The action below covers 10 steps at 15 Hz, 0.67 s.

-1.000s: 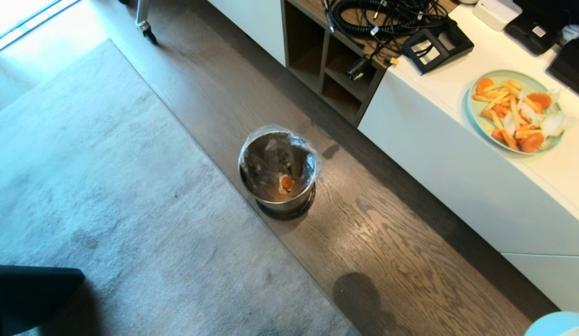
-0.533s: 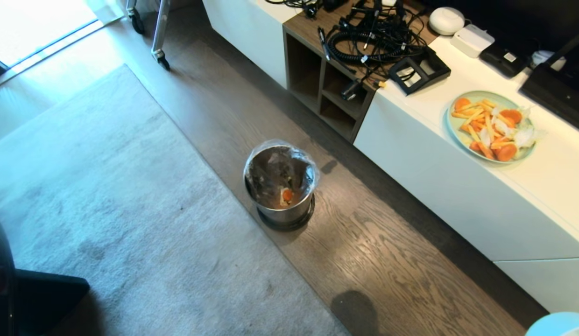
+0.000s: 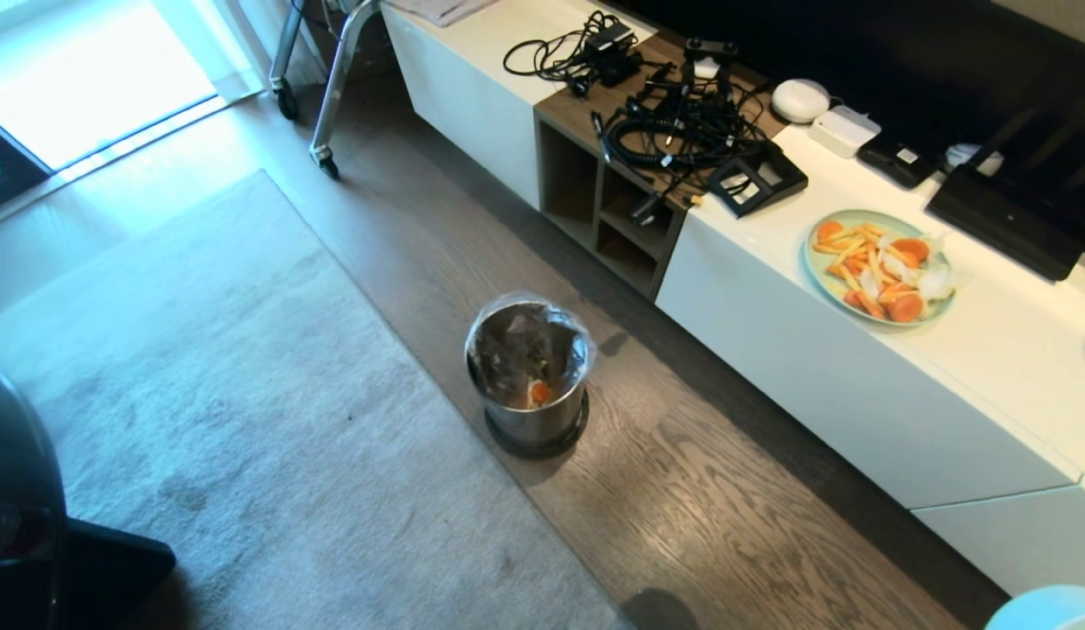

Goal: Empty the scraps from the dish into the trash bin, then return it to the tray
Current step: Put the bowl back to the table

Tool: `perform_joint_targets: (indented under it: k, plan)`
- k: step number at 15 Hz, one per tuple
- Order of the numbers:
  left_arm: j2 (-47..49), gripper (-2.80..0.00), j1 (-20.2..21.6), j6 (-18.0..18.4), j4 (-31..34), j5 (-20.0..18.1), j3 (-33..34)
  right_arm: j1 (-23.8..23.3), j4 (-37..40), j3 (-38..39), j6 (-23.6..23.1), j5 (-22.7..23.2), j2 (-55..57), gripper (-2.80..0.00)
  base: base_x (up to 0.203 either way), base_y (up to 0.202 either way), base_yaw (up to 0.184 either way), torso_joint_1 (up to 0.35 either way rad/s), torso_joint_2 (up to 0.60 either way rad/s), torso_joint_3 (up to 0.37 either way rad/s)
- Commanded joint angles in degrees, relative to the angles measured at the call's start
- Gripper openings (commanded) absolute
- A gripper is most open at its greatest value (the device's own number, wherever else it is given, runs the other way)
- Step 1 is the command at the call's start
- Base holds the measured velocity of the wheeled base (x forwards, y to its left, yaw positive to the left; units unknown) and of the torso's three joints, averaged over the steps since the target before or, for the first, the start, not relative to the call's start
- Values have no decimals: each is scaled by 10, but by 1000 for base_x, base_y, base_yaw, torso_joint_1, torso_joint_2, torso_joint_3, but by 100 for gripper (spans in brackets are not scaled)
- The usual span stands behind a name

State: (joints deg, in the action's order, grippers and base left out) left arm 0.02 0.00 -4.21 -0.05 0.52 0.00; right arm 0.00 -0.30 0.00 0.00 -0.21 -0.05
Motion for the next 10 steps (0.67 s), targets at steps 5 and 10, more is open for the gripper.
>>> perform_joint_targets:
  k: [5, 10]
  plan:
    - [0, -280, 0, 0, 0, 0, 0, 0, 0, 0, 0, 0, 1, -280, 0, 0, 0, 2, 2, 202]
    - [0, -280, 0, -1, 0, 0, 0, 0, 0, 0, 0, -1, 1, -280, 0, 0, 0, 2, 4, 203]
